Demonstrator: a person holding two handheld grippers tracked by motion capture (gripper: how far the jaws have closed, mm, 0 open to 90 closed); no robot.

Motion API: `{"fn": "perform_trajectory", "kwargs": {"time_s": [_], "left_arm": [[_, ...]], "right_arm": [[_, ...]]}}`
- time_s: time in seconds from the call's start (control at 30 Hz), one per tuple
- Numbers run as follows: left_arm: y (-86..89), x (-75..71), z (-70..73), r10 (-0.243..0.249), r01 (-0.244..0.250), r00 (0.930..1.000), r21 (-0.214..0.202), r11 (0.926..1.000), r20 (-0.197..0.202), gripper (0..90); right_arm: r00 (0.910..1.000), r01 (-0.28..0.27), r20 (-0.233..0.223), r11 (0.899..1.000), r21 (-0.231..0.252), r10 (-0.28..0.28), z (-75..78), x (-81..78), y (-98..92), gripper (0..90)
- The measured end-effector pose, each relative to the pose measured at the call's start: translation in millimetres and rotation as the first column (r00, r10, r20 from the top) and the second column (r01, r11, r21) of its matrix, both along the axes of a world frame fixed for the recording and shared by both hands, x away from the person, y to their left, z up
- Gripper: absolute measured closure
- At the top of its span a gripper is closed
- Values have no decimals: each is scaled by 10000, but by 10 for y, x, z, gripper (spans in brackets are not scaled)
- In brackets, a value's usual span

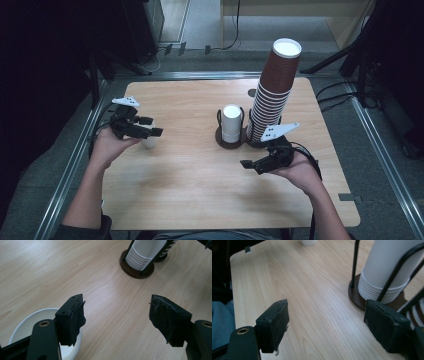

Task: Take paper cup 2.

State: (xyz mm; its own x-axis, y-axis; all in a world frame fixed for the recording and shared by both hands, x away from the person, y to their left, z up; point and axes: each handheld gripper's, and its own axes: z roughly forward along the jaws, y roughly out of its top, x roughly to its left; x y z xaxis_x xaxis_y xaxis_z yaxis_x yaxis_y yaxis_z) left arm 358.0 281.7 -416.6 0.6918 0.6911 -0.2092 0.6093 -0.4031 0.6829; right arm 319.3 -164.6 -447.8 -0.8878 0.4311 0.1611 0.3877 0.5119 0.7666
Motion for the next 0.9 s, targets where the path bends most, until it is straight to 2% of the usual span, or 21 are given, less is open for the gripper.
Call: {"fn": "perform_trajectory", "kwargs": {"time_s": [0.17,0.2,0.3,0.5,0.6,0.73,0.77,0.9], "left_arm": [[-128,-39,17,-339,340,9994,-66,9994,47,282],[-149,-45,20,-407,407,9991,-83,9991,74,282],[-217,-57,14,-618,618,9981,-161,9980,46,280],[-373,-91,-31,-1094,1093,9940,189,9938,82,289],[-443,-103,-57,-1262,1262,9920,30,9920,38,288],[-511,-95,-73,-1404,1404,9901,110,9900,28,288],[-535,-94,-79,-1455,1455,9894,29,9894,-13,288],[-619,-99,-112,-1695,1696,9855,78,9855,-74,284]], "right_arm": [[9976,689,-97,9975,143,-687,79,40,-100,185],[9968,796,22,9967,139,-797,97,43,-119,185],[9977,663,162,9977,166,-665,144,41,-195,185],[9953,930,285,9957,40,-930,241,55,-324,185],[9945,1008,272,9949,52,-1009,305,79,-376,175],[9941,1066,209,9943,-19,-1065,396,108,-434,173],[9932,1116,341,9937,-78,-1113,506,111,-486,173],[9892,1385,514,9901,-243,-1371,694,151,-574,174]]}}
